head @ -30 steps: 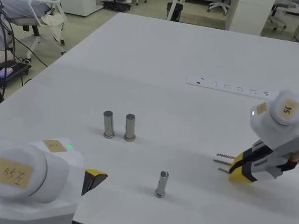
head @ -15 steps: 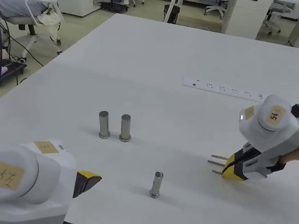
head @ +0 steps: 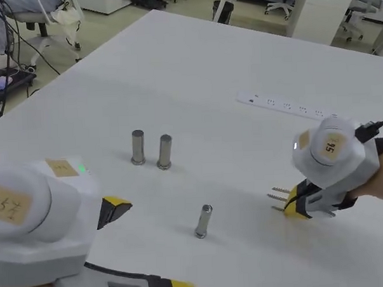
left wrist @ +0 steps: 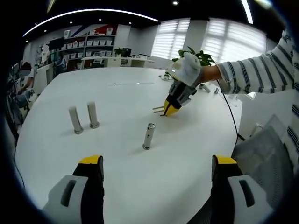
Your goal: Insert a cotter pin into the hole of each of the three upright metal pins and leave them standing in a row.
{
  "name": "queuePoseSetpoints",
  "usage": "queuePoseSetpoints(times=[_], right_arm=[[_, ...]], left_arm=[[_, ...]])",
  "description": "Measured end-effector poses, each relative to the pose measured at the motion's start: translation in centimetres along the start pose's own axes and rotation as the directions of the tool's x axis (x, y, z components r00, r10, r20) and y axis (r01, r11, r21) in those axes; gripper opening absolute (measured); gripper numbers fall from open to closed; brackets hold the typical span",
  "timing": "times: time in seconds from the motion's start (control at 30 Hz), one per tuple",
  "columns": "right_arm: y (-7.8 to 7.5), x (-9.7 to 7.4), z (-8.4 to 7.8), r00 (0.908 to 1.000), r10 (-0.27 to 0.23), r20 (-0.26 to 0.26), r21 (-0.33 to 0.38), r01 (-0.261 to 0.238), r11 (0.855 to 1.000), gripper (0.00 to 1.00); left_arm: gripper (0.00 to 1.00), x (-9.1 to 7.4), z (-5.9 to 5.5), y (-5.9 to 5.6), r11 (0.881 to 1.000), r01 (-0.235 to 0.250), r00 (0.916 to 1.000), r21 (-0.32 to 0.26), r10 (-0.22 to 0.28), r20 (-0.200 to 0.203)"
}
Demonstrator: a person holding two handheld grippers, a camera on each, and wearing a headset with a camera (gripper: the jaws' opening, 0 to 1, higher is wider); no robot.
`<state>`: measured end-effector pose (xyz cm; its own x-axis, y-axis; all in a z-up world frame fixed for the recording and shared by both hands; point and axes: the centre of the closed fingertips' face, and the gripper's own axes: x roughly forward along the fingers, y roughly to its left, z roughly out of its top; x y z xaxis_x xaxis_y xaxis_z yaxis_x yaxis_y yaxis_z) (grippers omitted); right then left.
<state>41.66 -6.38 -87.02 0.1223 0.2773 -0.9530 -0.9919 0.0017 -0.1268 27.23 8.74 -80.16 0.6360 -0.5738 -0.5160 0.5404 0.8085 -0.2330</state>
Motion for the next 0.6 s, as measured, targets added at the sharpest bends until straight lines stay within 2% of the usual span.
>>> queuePoseSetpoints(times=[0.23,0.3,0.5,0.53,0.6], right_arm=[[0.0,-0.8,0.7,0.9985,0.018,0.052,0.058,-0.021,0.998,0.02],[-0.1,-1.0,0.6,0.9987,0.016,0.049,0.045,-0.018,0.999,0.02],[0.8,-2.0,1.0,0.9986,0.010,0.053,0.001,-0.010,1.000,0.02],[1.0,-2.2,1.1,0.9983,0.010,0.058,-0.004,-0.010,1.000,0.02],[1.3,-2.8,1.6,0.9953,0.022,0.094,0.012,-0.023,1.000,0.02]], left_arm=[[0.95,-0.1,0.3,-0.1,1.000,0.002,1.0000,0.015,-0.002,0.001],[0.94,-0.1,0.5,-0.2,1.000,0.006,1.0000,0.018,-0.006,0.005],[0.93,0.0,0.8,-0.4,0.999,0.008,0.9999,0.047,-0.009,0.013],[0.91,0.0,1.1,-0.1,0.998,-0.011,0.9997,0.070,0.009,0.023],[0.87,0.0,1.1,-0.2,0.998,-0.005,0.9998,0.069,0.004,0.017]])
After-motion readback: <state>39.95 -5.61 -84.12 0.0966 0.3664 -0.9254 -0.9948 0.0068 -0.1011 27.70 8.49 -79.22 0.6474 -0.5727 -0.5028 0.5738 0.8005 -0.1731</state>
